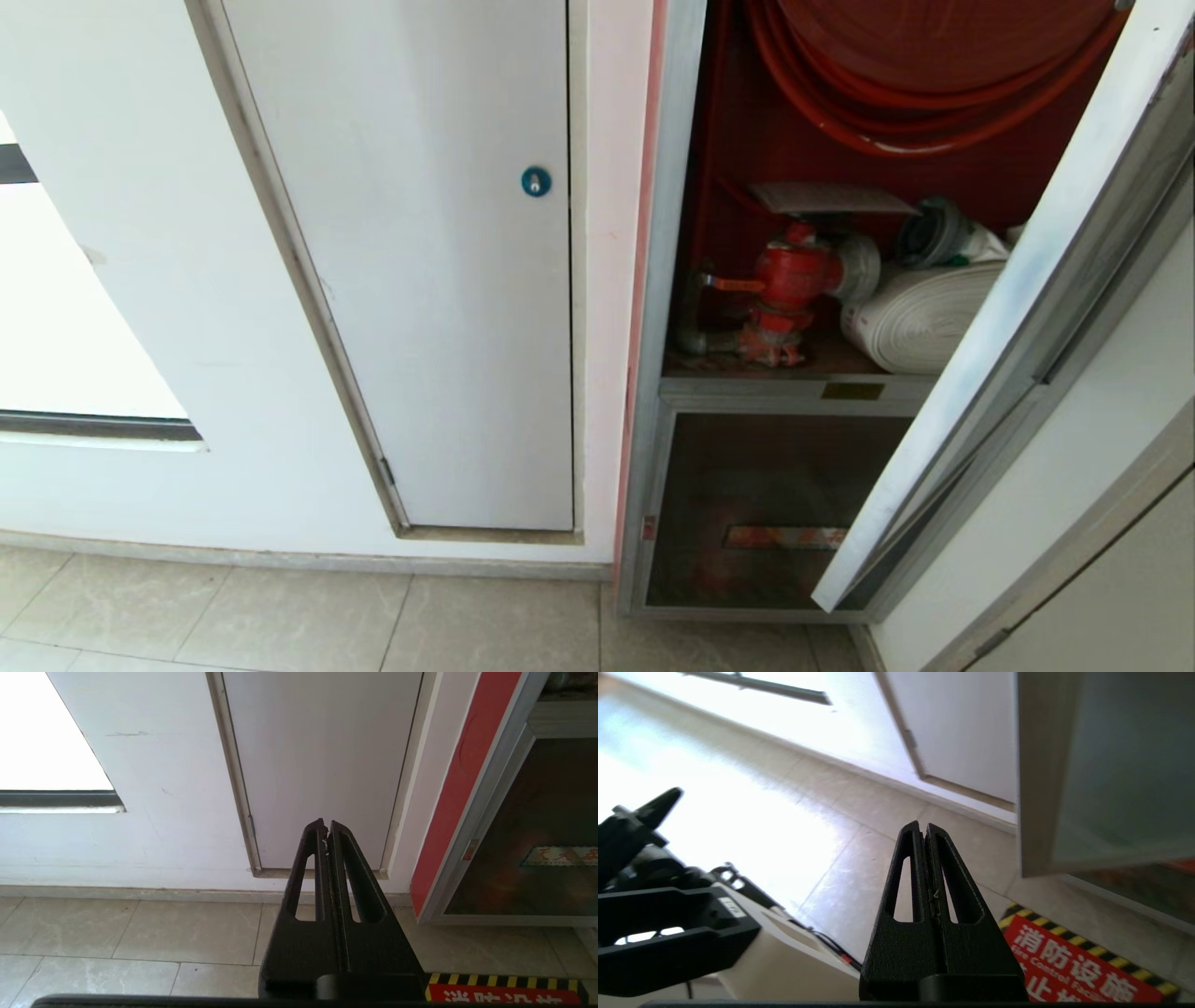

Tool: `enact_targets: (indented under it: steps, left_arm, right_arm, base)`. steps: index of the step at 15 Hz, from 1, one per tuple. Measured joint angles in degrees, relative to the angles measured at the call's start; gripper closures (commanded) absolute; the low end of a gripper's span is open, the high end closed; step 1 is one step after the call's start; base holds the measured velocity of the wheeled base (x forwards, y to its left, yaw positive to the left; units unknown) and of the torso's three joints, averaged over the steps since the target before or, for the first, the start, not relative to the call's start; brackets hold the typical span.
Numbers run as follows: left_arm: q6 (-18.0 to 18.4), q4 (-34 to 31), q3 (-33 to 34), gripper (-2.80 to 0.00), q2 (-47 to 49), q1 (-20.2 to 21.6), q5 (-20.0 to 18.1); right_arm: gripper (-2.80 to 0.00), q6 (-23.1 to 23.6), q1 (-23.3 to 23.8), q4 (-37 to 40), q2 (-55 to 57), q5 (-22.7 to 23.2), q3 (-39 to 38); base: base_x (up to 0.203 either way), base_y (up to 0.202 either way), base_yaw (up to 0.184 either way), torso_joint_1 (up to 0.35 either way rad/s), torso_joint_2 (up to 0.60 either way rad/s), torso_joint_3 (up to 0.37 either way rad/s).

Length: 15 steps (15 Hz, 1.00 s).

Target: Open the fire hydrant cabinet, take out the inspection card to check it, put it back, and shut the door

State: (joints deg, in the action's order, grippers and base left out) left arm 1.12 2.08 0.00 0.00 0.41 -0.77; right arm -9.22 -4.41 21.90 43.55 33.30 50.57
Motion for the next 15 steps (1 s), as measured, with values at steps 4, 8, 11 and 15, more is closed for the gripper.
enact_targets:
  steps: [4,8,11,15]
  left_arm:
    - [0.0,0.0,0.0,0.00,0.0,0.0,0.0]
    - [0.0,0.1,0.0,0.00,0.0,0.0,0.0]
    - [0.0,0.1,0.0,0.00,0.0,0.0,0.0]
    - [0.0,0.0,0.0,0.00,0.0,0.0,0.0]
  right_arm:
    - [0.00,-0.8,-7.5,-5.5,7.3,-0.8,2.4]
    - [0.00,-2.7,-18.9,-10.6,11.5,-12.2,3.0]
    - [0.00,-4.5,-33.4,-14.8,13.0,-28.4,3.1]
    - [0.00,-4.8,-47.1,-20.4,14.1,-52.2,3.0]
  base:
    - [0.000,0.000,0.000,0.000,0.00,0.000]
    - [0.000,0.000,0.000,0.000,0.00,0.000]
    - [0.000,0.000,0.000,0.000,0.00,0.000]
    - [0.000,0.000,0.000,0.000,0.00,0.000]
